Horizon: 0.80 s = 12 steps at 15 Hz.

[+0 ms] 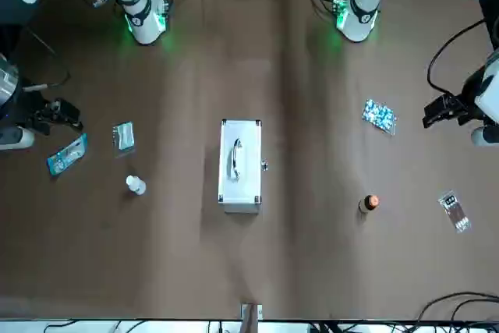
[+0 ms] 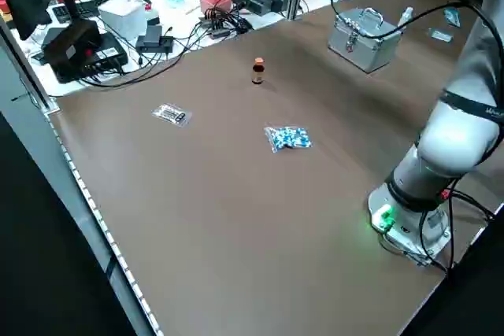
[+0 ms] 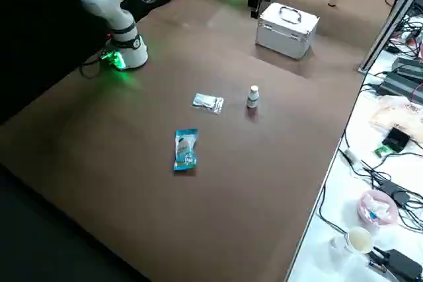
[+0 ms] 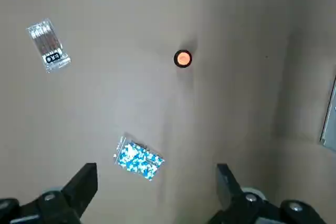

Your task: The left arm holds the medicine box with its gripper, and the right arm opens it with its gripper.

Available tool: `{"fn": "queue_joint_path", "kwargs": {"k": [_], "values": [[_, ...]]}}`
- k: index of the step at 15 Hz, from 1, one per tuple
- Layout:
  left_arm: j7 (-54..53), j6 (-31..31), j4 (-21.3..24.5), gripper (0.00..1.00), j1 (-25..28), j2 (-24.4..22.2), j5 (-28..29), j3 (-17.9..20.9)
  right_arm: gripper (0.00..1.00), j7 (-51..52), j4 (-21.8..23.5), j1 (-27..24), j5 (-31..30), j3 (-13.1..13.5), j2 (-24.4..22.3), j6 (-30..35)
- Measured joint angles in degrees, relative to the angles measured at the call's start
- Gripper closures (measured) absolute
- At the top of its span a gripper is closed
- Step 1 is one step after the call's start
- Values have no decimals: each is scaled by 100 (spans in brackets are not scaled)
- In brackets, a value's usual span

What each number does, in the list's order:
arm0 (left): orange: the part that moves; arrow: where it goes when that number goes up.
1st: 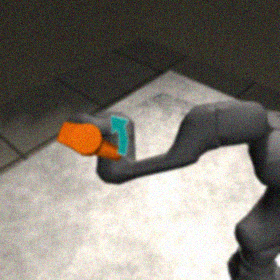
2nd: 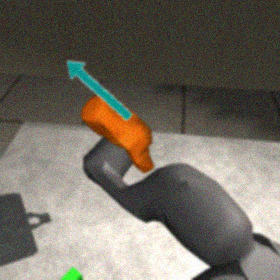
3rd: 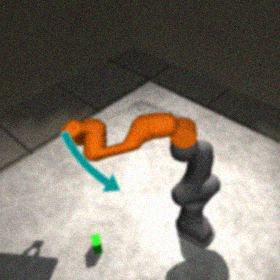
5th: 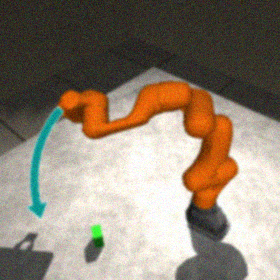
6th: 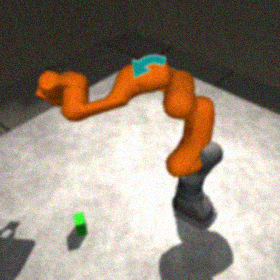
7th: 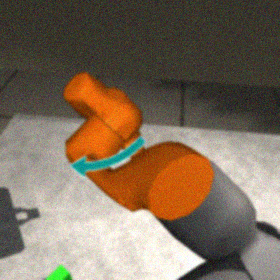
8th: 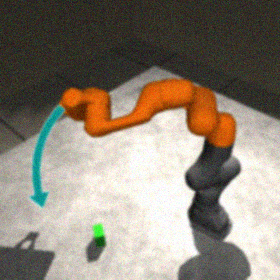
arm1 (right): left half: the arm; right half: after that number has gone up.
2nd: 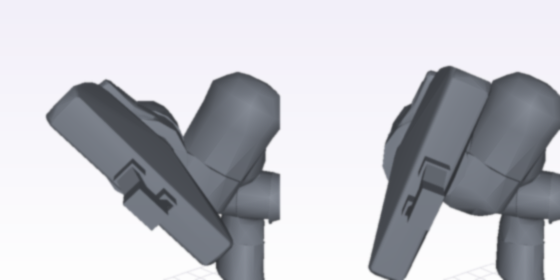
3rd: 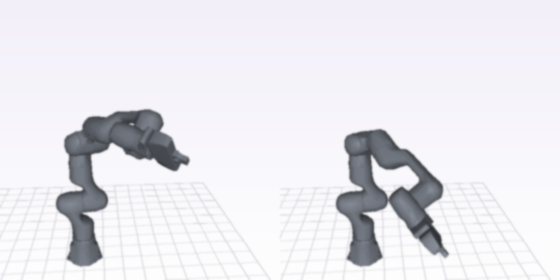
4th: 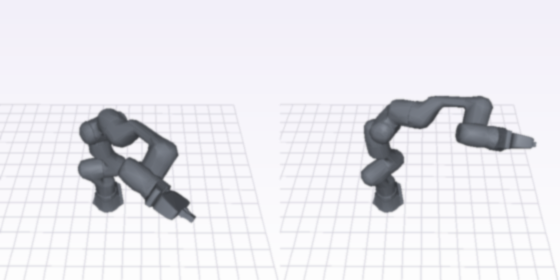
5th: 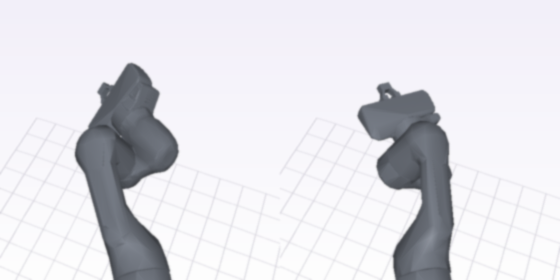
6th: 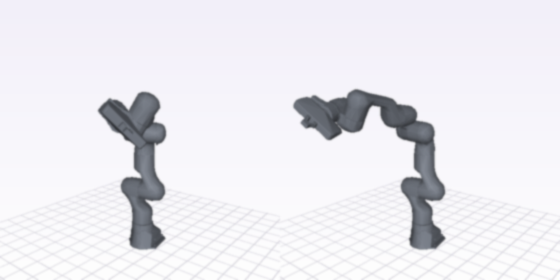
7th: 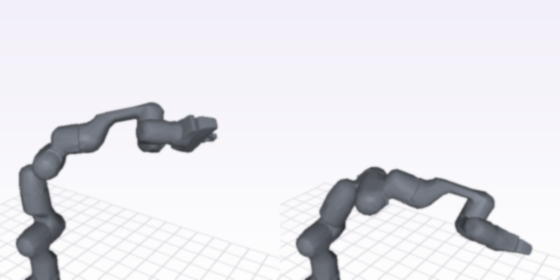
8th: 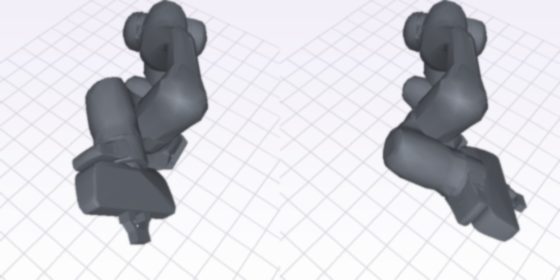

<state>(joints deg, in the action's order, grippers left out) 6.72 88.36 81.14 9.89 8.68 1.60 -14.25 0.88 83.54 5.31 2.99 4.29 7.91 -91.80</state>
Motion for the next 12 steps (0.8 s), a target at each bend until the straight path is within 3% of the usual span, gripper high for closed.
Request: {"fn": "queue_joint_path", "kwargs": {"k": [7,12], "values": [[30,-14,37,0,-34,42,0,-71,1,414,25,-222,0,5,0,-6],[403,-18,99,0,49,450,0,-27,1,421,40,-140,3,-42,7,-6]]}}
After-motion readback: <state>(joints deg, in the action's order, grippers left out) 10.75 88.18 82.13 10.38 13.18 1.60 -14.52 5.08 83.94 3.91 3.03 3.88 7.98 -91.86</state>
